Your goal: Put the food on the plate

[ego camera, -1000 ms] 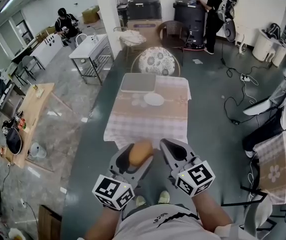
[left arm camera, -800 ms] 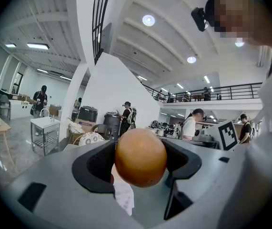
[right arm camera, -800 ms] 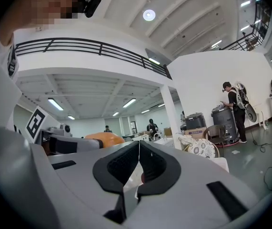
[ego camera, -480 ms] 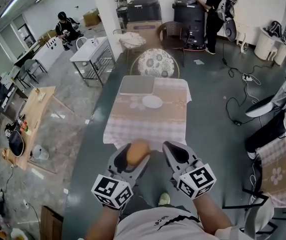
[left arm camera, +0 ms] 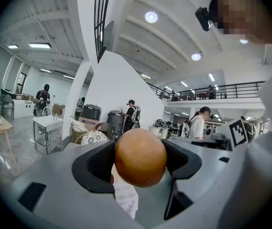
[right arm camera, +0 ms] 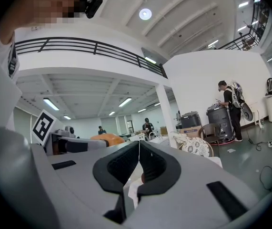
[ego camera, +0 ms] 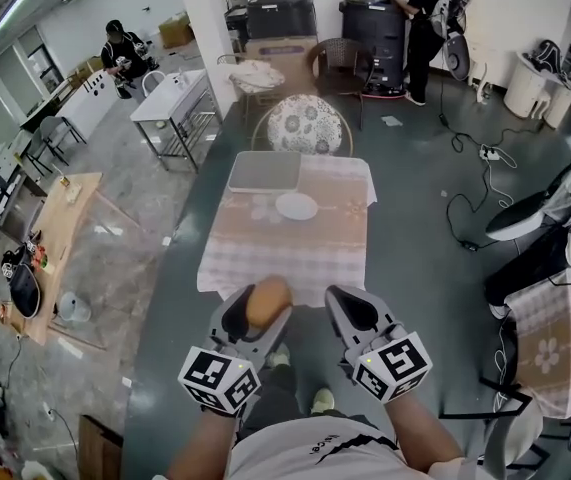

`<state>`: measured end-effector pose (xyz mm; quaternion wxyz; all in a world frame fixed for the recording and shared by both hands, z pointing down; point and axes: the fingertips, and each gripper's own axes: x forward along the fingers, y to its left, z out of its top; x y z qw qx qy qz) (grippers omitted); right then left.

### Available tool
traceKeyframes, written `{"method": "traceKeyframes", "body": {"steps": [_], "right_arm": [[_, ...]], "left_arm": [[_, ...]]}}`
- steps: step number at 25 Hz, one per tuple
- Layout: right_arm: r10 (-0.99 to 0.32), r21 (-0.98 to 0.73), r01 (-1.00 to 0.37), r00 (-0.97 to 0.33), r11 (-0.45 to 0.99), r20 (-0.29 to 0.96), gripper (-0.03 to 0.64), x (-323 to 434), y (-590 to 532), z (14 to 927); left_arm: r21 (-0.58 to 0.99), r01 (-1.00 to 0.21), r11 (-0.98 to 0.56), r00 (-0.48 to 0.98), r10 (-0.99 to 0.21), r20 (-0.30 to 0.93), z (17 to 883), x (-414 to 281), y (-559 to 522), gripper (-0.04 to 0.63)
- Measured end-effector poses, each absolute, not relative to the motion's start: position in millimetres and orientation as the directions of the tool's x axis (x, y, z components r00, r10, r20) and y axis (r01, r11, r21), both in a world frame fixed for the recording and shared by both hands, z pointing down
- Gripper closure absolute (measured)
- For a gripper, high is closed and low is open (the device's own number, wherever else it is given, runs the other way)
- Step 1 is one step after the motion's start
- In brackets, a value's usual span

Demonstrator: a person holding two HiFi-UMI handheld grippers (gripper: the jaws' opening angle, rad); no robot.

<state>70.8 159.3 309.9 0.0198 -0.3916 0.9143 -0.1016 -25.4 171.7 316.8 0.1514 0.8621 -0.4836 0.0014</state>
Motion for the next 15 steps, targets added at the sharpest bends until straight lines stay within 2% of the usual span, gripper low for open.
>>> {"method": "traceKeyframes", "body": {"steps": [15], "right_arm": [[-0.763, -0.195, -0.762, -0.641, 0.618, 0.084, 0.601, 29.1, 37.3, 331.6]], "left_arm": [[0.244, -0.779, -0.578, 0.622, -0.763, 0.176, 355.1, -48.3, 46.8, 0.287]]}}
